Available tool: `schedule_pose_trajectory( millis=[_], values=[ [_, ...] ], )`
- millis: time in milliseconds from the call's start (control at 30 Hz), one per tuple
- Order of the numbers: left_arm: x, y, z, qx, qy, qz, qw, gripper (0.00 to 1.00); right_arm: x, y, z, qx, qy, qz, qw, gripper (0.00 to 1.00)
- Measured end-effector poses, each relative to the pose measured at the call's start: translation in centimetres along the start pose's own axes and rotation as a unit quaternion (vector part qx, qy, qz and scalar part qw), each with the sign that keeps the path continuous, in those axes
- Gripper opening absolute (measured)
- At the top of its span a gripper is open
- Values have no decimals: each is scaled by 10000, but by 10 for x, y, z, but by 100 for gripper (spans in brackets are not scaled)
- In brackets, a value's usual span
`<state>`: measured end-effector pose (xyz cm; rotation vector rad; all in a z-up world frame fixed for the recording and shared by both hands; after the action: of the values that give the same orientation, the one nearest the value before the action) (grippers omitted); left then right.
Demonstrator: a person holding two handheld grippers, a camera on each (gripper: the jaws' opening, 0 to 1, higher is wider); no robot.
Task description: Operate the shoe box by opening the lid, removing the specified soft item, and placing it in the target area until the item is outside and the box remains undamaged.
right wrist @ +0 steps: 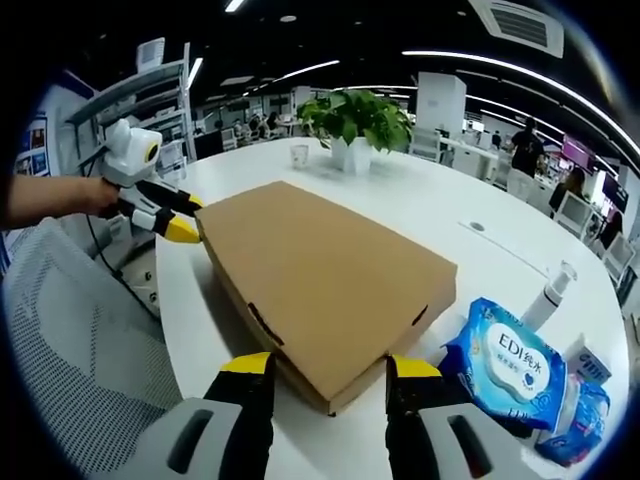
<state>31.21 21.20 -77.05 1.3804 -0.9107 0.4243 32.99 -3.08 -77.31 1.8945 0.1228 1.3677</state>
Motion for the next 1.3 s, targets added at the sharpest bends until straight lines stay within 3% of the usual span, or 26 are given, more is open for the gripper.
schedule_pose_trajectory(
  millis=[467, 1300],
  values=[
    [4, -8, -3, 14, 112, 22, 9999, 41, 3, -8, 11, -68, 75, -79, 9999, 42],
    [37, -48, -24, -13, 103, 1, 9999, 41, 27, -30, 56, -80, 64, -102, 9999, 42]
  ],
)
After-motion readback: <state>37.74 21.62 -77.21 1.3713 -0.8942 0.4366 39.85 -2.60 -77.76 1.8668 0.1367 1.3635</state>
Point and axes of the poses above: the point that each gripper's makers call its tool centre point, and the gripper's own axes: y roughly backward along the fingers, z roughly to its right, x roughly out of its top, the point moved 1 cm from there along y, roughly backward along the fingers, and after that the axes turned 10 degrees about x, right-handed, at the moved point
